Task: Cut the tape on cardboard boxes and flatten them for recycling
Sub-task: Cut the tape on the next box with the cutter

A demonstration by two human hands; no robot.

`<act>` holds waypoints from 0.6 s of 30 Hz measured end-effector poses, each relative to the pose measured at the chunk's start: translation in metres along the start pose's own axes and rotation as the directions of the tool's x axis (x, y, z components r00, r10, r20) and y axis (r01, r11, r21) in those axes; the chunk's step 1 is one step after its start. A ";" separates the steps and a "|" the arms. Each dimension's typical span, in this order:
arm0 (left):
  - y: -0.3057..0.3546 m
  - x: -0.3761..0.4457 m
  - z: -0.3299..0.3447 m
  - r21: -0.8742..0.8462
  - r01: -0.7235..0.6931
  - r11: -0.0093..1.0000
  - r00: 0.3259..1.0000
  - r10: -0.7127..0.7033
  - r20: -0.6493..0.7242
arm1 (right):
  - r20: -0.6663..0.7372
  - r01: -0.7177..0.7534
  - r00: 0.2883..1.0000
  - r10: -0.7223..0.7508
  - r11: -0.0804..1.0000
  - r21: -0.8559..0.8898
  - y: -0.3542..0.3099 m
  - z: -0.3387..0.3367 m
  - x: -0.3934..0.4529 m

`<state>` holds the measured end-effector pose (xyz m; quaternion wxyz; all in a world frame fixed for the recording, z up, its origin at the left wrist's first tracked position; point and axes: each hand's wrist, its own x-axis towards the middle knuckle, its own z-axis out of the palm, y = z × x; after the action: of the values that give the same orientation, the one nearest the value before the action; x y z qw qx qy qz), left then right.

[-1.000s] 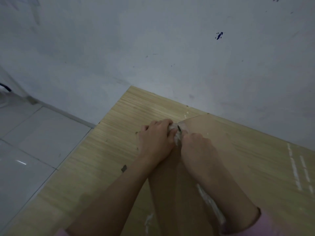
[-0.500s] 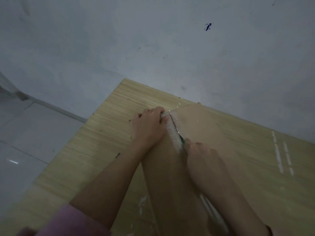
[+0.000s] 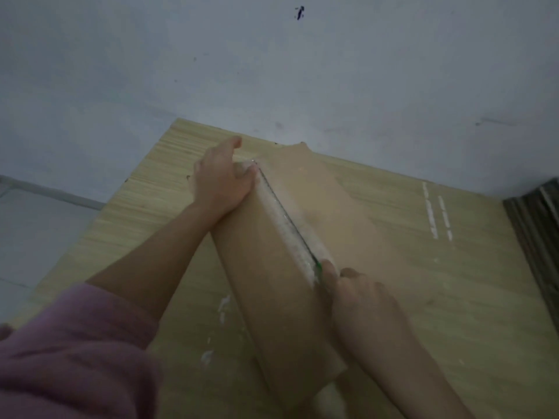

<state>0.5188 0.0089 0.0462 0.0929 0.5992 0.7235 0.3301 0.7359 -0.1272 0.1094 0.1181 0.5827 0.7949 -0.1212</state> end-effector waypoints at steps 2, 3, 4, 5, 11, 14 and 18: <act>0.015 -0.030 -0.007 -0.046 -0.132 0.990 0.989 0.135 0.066 | -0.015 -0.011 1.000 0.012 1.000 0.014 0.001 0.004 -0.002; 0.022 -0.052 -0.007 -0.068 -0.229 0.971 0.964 0.236 0.123 | -0.023 -0.014 1.000 0.014 1.000 0.022 0.002 0.006 -0.002; 0.028 -0.077 -0.007 -0.072 -0.345 0.936 0.923 0.352 0.152 | -0.028 -0.015 0.999 0.016 0.999 0.028 0.003 0.007 -0.003; 0.032 -0.104 -0.004 -0.062 -0.443 0.895 0.879 0.446 0.166 | -0.030 -0.015 0.999 0.015 0.999 0.029 0.003 0.008 -0.004; 0.037 -0.152 0.002 -0.102 -0.490 0.866 0.848 0.501 0.173 | -0.039 0.024 0.999 -0.024 1.000 -0.005 0.006 0.008 -0.014; 0.038 -0.148 0.002 -0.082 -0.467 0.881 0.860 0.474 0.188 | -0.028 0.030 0.999 -0.031 0.999 -0.036 0.010 0.011 -0.025; 0.040 -0.144 0.003 -0.077 -0.446 0.892 0.875 0.453 0.171 | -0.048 0.029 0.998 -0.032 0.998 -0.060 0.020 0.018 -0.042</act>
<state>0.5909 -0.1211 0.0296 0.0907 0.7770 0.5468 0.2984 0.7682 -0.1651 0.1053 0.1139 0.5697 0.8095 -0.0851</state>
